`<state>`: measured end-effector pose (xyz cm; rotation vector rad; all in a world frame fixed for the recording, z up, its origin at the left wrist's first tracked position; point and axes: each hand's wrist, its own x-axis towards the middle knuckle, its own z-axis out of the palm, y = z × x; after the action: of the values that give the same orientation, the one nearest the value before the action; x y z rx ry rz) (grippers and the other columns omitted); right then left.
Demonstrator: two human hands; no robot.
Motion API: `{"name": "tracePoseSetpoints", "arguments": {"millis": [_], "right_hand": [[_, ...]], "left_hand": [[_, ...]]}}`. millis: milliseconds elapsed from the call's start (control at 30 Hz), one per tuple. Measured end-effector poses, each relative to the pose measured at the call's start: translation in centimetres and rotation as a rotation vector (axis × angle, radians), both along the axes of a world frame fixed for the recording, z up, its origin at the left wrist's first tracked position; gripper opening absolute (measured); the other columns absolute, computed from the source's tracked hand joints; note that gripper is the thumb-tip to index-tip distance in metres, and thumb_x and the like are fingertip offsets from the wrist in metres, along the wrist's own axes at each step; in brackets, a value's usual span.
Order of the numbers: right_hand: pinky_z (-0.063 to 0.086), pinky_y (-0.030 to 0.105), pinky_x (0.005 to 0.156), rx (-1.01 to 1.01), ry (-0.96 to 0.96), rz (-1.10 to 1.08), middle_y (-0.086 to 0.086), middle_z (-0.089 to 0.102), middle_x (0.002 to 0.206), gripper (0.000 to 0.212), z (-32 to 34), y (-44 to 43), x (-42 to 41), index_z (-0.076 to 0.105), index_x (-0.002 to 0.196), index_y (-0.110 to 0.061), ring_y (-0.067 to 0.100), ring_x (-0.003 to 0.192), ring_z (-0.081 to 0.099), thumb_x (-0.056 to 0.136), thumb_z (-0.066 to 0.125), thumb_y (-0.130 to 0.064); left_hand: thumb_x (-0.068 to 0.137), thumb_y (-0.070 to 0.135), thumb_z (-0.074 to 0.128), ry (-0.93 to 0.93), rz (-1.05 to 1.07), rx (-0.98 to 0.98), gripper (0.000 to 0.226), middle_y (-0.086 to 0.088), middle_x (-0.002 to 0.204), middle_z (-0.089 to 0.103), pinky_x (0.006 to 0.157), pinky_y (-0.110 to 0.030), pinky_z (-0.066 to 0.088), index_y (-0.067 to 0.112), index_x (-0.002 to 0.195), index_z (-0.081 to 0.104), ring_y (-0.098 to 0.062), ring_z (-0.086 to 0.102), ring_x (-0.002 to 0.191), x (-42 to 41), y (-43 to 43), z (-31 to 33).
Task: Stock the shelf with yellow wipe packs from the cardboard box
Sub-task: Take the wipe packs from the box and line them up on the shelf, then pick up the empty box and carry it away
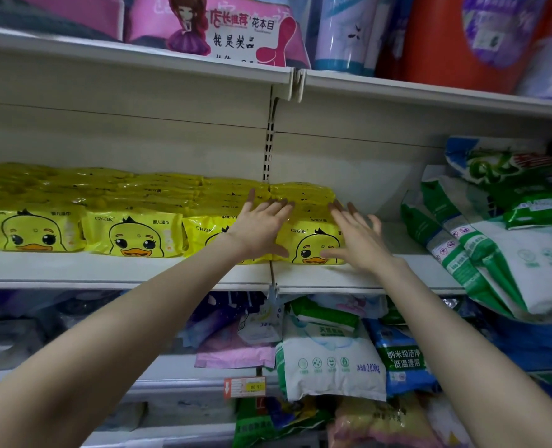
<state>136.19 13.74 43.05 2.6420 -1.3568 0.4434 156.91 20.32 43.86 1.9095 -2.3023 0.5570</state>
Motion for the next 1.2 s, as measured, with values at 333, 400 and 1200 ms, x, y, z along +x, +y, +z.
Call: {"name": "tracePoseSetpoints", "arguments": {"millis": [333, 400, 1200], "right_hand": [[0.023, 0.042, 0.112, 0.045, -0.343, 0.158, 0.005, 0.031, 0.152, 0.074, 2.6, 5.1, 5.4, 0.027, 0.148, -0.017, 0.022, 0.140, 0.029, 0.087, 0.058, -0.046], [0.025, 0.041, 0.112, 0.087, -0.416, 0.185, 0.006, 0.033, 0.152, 0.070, 3.2, 6.6, 6.9, 0.029, 0.147, -0.018, 0.023, 0.139, 0.030, 0.088, 0.059, -0.043], [0.051, 0.038, 0.089, 0.442, -0.812, 0.108, 0.004, 0.064, 0.110, 0.044, -7.1, 38.3, 31.2, 0.055, 0.125, -0.011, 0.016, 0.095, 0.061, 0.089, 0.063, -0.034]], "left_hand": [[0.078, 0.054, 0.065, 0.484, 0.021, -0.138, 0.089, -0.009, 0.150, 0.034, 0.115, -0.040, 0.020, 0.014, 0.147, 0.026, -0.025, 0.027, 0.139, 5.6, 7.0, 2.3], [0.078, 0.050, 0.067, 0.581, 0.038, -0.160, 0.086, -0.009, 0.149, 0.036, 0.112, -0.035, 0.022, 0.014, 0.146, 0.029, -0.024, 0.027, 0.140, 7.0, 8.7, 2.6], [0.082, 0.039, 0.068, 1.147, 0.113, -0.081, 0.058, 0.002, 0.111, 0.060, 0.089, -0.024, 0.045, 0.012, 0.130, 0.051, -0.011, 0.058, 0.105, 30.0, 40.6, -7.9]]}}
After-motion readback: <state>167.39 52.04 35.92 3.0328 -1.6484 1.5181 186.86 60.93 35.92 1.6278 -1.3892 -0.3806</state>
